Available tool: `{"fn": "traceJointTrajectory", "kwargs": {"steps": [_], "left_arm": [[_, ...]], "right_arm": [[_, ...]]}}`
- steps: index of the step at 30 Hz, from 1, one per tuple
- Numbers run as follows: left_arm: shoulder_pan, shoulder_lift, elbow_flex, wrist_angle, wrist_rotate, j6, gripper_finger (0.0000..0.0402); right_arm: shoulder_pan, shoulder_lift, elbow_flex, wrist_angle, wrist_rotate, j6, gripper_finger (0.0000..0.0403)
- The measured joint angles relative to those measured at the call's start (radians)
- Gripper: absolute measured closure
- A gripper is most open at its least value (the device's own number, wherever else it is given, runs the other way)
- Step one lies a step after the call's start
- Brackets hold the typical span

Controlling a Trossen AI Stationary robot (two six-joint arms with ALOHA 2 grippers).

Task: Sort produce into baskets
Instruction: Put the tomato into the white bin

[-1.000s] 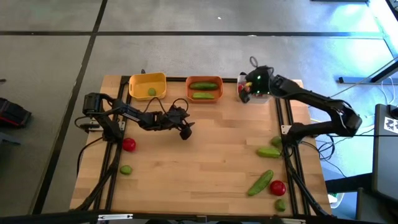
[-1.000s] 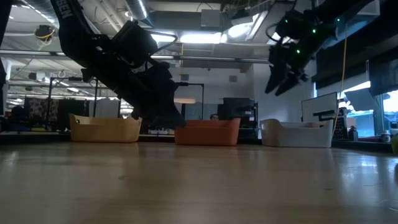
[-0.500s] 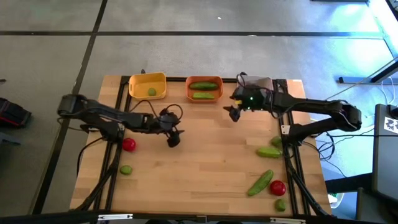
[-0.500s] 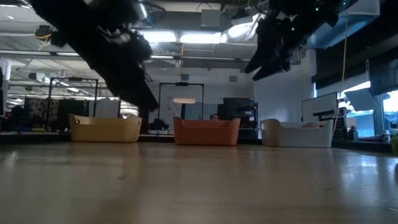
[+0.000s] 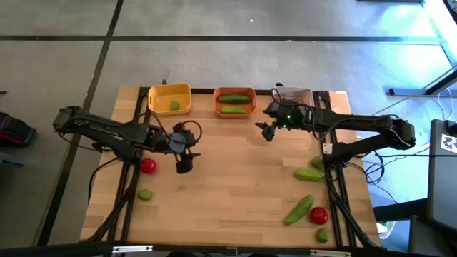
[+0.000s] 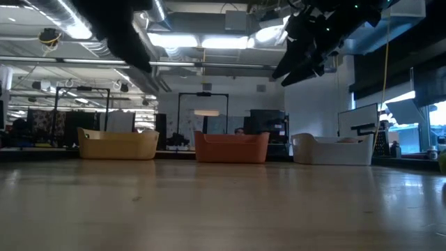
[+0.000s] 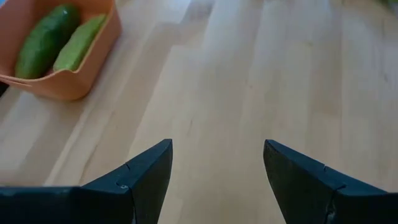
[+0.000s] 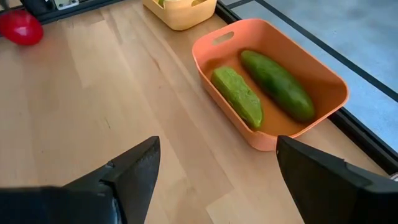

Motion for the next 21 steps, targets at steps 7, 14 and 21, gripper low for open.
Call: {"fn": "traceJointTrajectory", "kwargs": {"steps": [7, 14, 21], "left_arm": [[-0.018, 0.001, 0.013, -0.065, 0.004, 0.002, 0.0153], [0.031, 0.005, 0.013, -0.128, 0.056, -0.025, 0.0152], [0.079, 0.029, 0.013, -0.215, 0.151, -0.060, 0.0152]], "right_arm": [[0.000, 0.000, 0.000, -0.009, 0.000, -0.001, 0.0093], [0.000, 0.000, 0.000, -0.027, 0.000, -0.001, 0.0093], [0.000, 0.000, 0.001, -0.015, 0.025, -0.002, 0.0093]]}}
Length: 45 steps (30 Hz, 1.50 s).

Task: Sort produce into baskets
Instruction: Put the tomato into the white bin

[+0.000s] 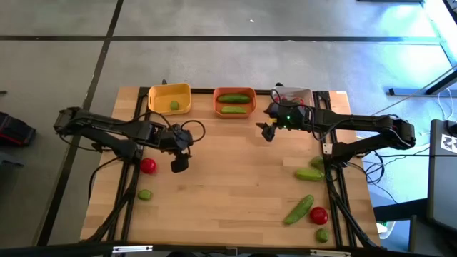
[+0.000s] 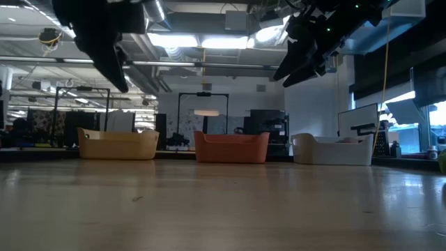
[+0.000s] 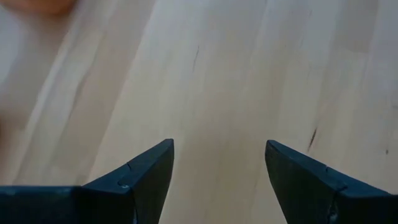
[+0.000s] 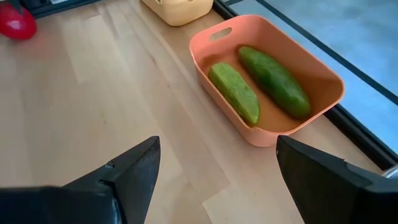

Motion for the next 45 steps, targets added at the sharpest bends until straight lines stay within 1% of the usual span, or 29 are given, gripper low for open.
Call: {"fn": "traceJointTrajectory", "kwargs": {"steps": [3, 6, 8, 11, 15, 21, 25, 28, 33, 41, 45], "left_arm": [[0.027, 0.026, 0.000, 0.007, 0.027, -0.008, 0.0152], [0.042, 0.075, 0.000, 0.001, 0.134, -0.013, 0.0152], [0.045, 0.105, 0.000, -0.046, 0.172, 0.002, 0.0152], [0.050, 0.134, 0.000, -0.105, 0.174, 0.003, 0.0152], [0.050, 0.145, 0.000, -0.230, 0.175, -0.023, 0.0152], [0.033, 0.145, 0.000, -0.379, 0.175, -0.140, 0.0152], [0.021, 0.145, -0.021, -0.402, 0.175, -0.203, 0.0152], [0.005, 0.145, -0.059, -0.417, 0.179, -0.210, 0.0152], [-0.022, 0.145, -0.116, -0.413, 0.218, -0.236, 0.0153], [-0.028, 0.145, -0.160, -0.411, 0.220, -0.237, 0.0153], [-0.028, 0.145, -0.164, -0.413, 0.276, -0.222, 0.0153]], "right_arm": [[0.000, 0.000, 0.000, 0.003, 0.011, 0.000, 0.0093], [0.000, 0.000, 0.000, -0.005, 0.016, 0.000, 0.0093], [0.000, 0.000, 0.000, -0.005, 0.016, 0.000, 0.0093], [0.000, 0.000, 0.000, -0.004, 0.016, 0.000, 0.0093], [0.000, 0.000, 0.000, -0.005, 0.016, 0.000, 0.0093], [0.000, 0.000, 0.000, -0.006, 0.016, 0.000, 0.0093], [0.000, 0.000, 0.000, -0.007, 0.016, 0.000, 0.0093], [0.000, 0.000, 0.000, -0.015, 0.016, 0.000, 0.0093], [0.000, 0.000, 0.000, -0.039, 0.008, 0.001, 0.0093], [0.000, 0.000, 0.000, -0.037, 0.008, 0.000, 0.0093], [0.000, 0.000, 0.000, -0.036, 0.008, 0.000, 0.0093]]}}
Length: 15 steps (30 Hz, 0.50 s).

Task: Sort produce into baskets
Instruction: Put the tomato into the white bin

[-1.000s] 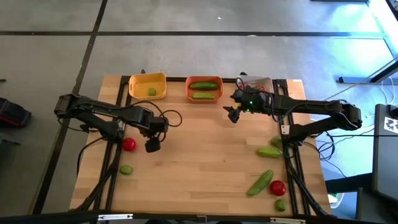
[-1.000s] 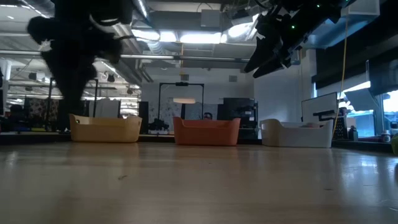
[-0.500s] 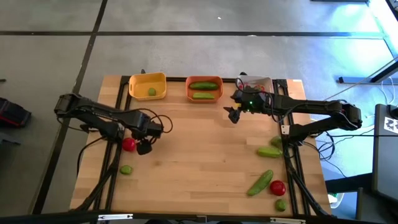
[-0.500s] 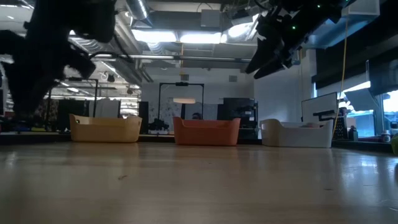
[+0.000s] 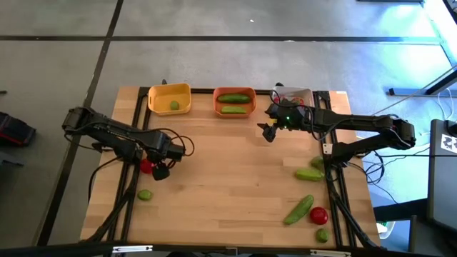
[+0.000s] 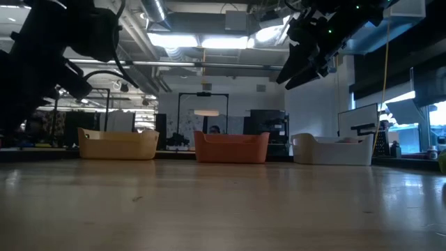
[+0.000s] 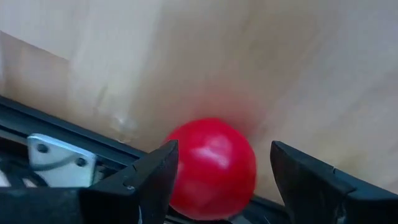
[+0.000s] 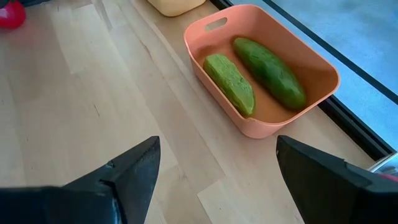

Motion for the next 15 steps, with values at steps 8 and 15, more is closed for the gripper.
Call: {"fn": "traceJointTrajectory", "kwargs": {"steps": [8, 15], "left_arm": [[0.004, 0.000, 0.000, -0.001, 0.024, 0.012, 0.0153], [-0.014, 0.000, -0.014, 0.006, 0.010, 0.072, 0.0153]], "right_arm": [[0.000, 0.000, 0.000, 0.003, 0.005, 0.000, 0.0093], [0.000, 0.000, 0.000, 0.002, 0.008, 0.000, 0.0093]]}}
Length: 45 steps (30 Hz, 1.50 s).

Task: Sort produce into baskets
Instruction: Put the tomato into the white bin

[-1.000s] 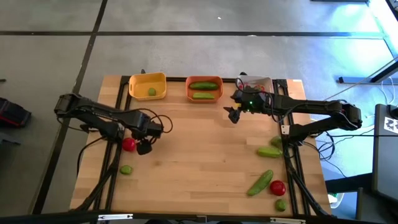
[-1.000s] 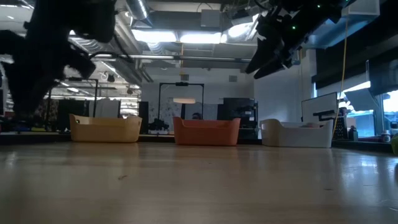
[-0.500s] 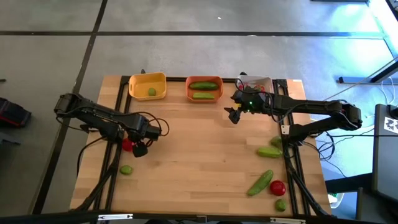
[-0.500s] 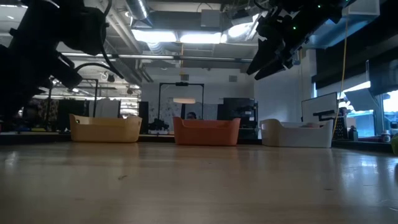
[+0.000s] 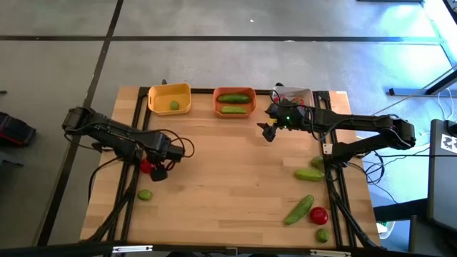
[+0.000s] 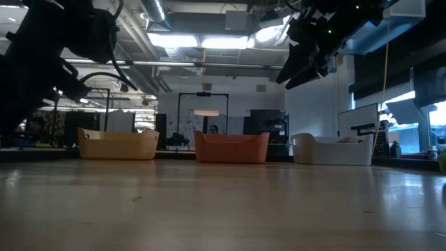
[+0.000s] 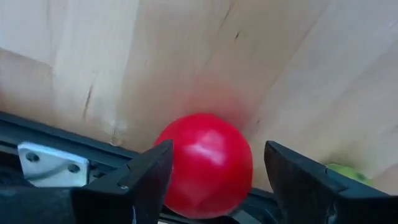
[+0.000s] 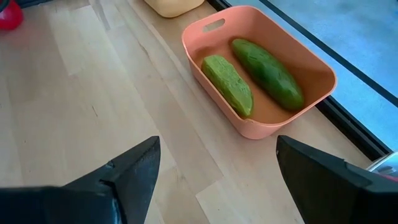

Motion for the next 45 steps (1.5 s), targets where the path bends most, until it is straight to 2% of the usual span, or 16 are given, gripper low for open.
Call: {"fn": "traceJointTrajectory", "kwargs": {"steps": [4, 12, 17, 24, 27, 31, 40, 45], "left_arm": [[-0.008, 0.000, -0.019, 0.020, -0.035, 0.036, 0.0153], [-0.002, 0.001, -0.022, 0.067, -0.037, 0.045, 0.0153], [-0.003, 0.001, 0.033, 0.099, -0.036, 0.053, 0.0153], [-0.006, 0.001, 0.188, -0.086, -0.046, 0.055, 0.0153], [-0.006, 0.000, 0.216, -0.174, -0.049, 0.042, 0.0153], [-0.013, -0.001, 0.194, -0.246, -0.044, 0.032, 0.0153], [-0.062, 0.010, 0.104, -0.216, 0.005, -0.006, 0.0153], [-0.075, 0.057, 0.103, -0.236, 0.008, -0.003, 0.0153]], "right_arm": [[0.000, 0.000, 0.000, -0.001, 0.000, 0.000, 0.0093], [0.000, 0.000, -0.001, 0.004, 0.000, 0.000, 0.0093], [0.000, 0.025, -0.001, 0.016, 0.000, 0.000, 0.0093], [0.000, 0.097, -0.001, 0.041, -0.008, -0.001, 0.0093], [0.000, 0.117, -0.001, 0.037, -0.008, -0.001, 0.0093], [0.000, 0.121, -0.001, 0.031, -0.008, -0.001, 0.0093], [0.000, 0.121, -0.001, 0.031, -0.009, -0.013, 0.0093], [0.000, 0.121, -0.001, 0.039, -0.009, -0.021, 0.0093]]}}
